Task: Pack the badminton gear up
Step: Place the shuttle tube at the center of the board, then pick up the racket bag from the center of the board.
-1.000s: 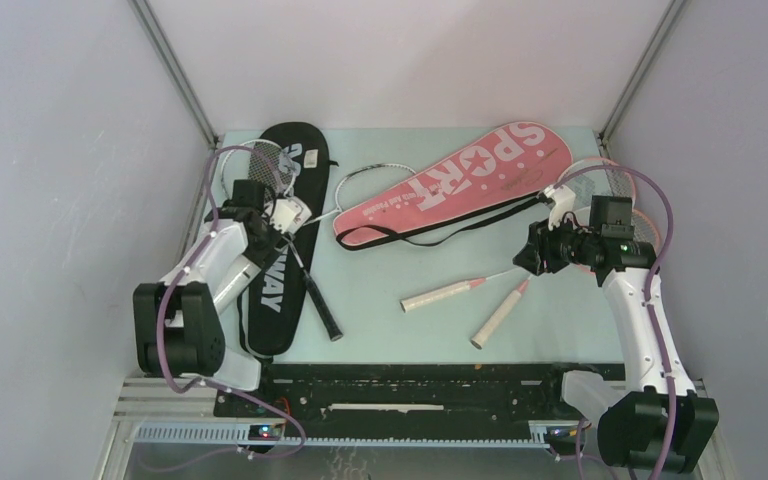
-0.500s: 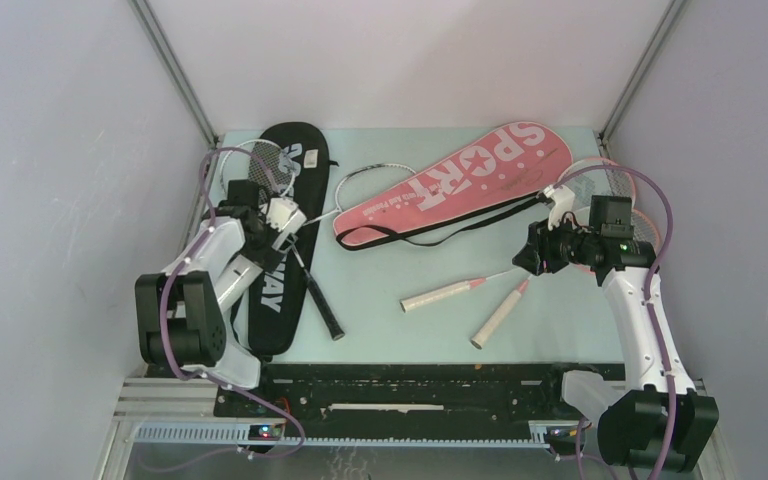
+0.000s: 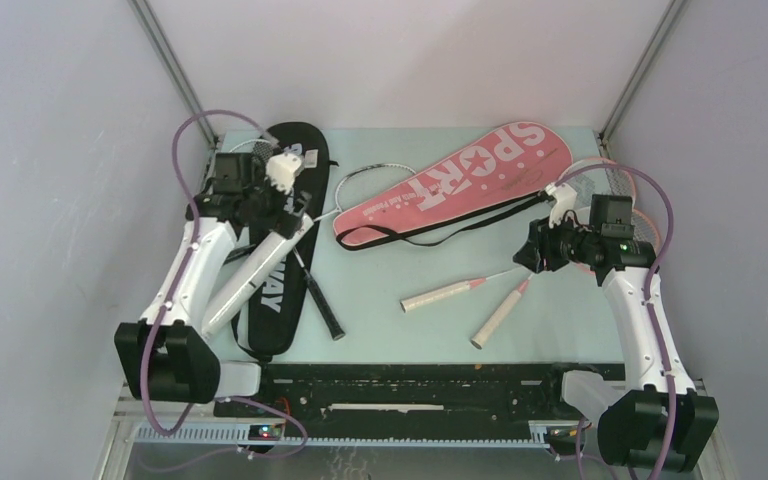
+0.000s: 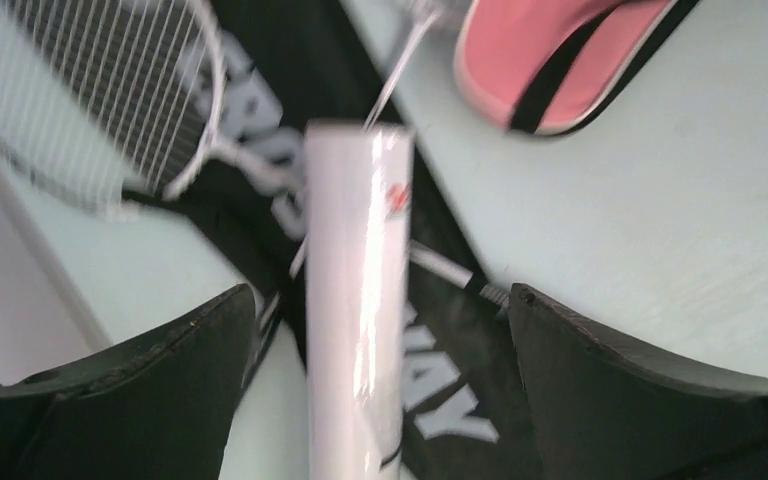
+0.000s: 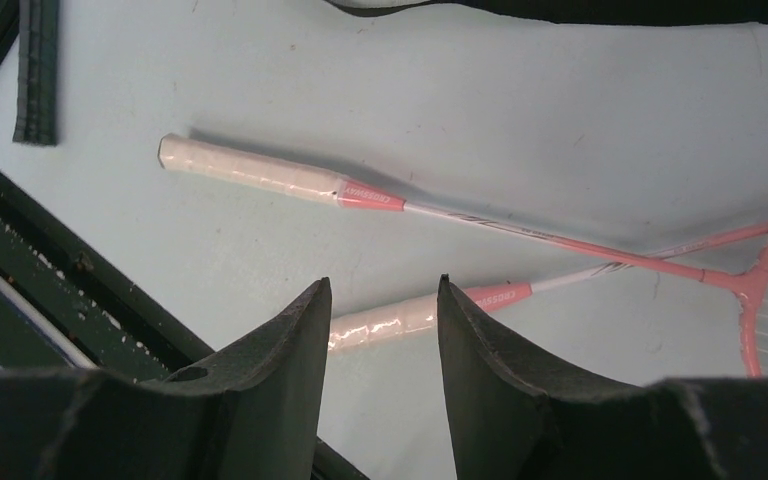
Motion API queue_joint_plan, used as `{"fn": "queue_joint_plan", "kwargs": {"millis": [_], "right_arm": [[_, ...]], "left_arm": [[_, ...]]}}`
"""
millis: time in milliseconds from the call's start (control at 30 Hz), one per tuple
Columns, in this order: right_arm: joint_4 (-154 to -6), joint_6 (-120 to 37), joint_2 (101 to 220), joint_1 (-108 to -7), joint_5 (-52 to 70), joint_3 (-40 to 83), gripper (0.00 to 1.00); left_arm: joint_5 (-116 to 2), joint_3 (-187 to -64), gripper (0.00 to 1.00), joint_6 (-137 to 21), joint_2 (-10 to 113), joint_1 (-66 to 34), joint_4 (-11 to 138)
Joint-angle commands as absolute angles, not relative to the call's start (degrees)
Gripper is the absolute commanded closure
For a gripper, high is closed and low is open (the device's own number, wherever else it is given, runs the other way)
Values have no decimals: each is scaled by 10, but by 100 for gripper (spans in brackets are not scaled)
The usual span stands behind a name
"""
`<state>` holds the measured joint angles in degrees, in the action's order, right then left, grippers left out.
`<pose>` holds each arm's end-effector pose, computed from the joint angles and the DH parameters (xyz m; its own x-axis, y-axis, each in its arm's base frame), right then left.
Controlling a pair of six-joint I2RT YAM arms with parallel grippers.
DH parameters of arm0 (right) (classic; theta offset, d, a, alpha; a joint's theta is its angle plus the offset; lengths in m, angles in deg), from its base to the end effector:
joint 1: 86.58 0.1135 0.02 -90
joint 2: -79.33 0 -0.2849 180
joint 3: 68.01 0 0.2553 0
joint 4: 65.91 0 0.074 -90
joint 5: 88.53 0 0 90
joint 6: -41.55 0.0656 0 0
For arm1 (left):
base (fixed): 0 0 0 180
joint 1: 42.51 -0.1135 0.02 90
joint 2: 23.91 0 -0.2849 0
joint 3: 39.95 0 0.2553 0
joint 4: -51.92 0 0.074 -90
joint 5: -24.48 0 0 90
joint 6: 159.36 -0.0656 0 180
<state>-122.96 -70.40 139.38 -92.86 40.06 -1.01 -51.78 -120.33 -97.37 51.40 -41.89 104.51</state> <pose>0.2148 0.0175 0.2951 -0.5906 -0.2289 -0.7738 -0.5746 0.7926 0.2041 0.2949 -0.0188 0.3101 -0.5708 0.4624 -0.6785 0.4972 0.8523 0.1625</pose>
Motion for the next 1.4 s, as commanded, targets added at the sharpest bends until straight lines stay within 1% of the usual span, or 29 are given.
{"fn": "queue_joint_plan", "kwargs": {"millis": [0,167,333,400,500,533,700,800,967,1067,1367], "right_arm": [[-1190,-666,1387,-929,363,-10,48],[-1183,-642,1373,-951,324,-10,47],[-1191,-632,1371,-1011,336,-5,44],[-1196,-632,1373,-1030,337,-5,42],[-1198,-630,1377,-1048,337,-6,33],[-1197,-628,1379,-1050,336,-5,31],[-1198,-621,1395,-1055,337,-6,30],[-1201,-623,1401,-1061,335,-5,30],[-1206,-626,1405,-1067,346,-10,30],[-1207,-630,1404,-1068,349,-14,30],[-1211,-635,1404,-1069,360,-16,30]], "left_arm": [[-471,-1295,0,-943,560,-324,1015],[-511,-1434,3,-941,687,-205,1017],[-535,-1569,4,-942,821,-128,1028],[-547,-1627,5,-944,878,-106,1038],[-552,-1709,5,-943,960,-81,1054],[-556,-1734,5,-943,986,-75,1059],[-600,-1843,6,-965,1095,-44,1078],[-610,-1861,8,-968,1126,-32,1078],[-616,-1857,12,-960,1156,-24,1081],[-615,-1843,15,-959,1160,-22,1083],[-654,-1804,19,-988,1166,-6,1077]]}}
